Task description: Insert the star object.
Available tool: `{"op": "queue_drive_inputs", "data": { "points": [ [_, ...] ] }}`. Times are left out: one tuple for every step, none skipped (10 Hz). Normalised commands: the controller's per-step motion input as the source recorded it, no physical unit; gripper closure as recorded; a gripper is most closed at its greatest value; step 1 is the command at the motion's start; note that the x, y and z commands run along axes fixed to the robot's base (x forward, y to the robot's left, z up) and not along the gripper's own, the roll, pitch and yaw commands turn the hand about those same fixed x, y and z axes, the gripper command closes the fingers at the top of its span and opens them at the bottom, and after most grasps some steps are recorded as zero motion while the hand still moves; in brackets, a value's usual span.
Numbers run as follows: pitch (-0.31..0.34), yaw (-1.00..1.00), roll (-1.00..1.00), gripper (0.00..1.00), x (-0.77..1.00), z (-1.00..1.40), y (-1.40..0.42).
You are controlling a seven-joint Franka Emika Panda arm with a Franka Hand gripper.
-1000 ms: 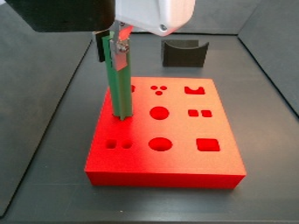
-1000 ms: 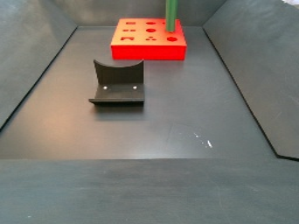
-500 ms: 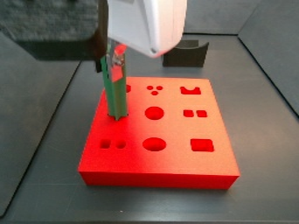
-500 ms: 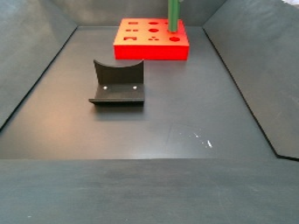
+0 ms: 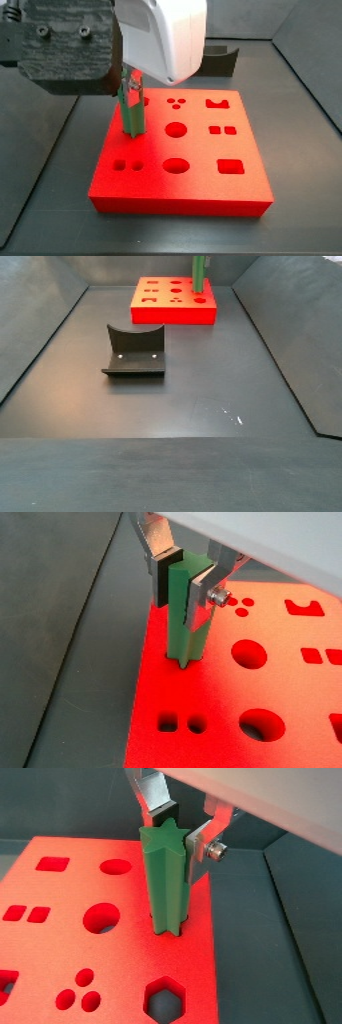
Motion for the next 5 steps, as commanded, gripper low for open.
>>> {"op": "queue_drive_inputs", "data": {
  "points": [
    [0.000, -0.08, 0.00, 1.00, 0.00, -1.00, 0.00],
    [0.000, -0.07, 0.01, 1.00, 0.00, -1.00, 0.00],
    [0.000, -0.11, 0.00, 1.00, 0.00, -1.00, 0.00],
    [0.004, -0.03, 0.00, 1.00, -0.07, -1.00, 0.00],
    [0.000, 0.00, 0.02, 1.00, 0.00, 0.00, 0.00]
  ]
}}
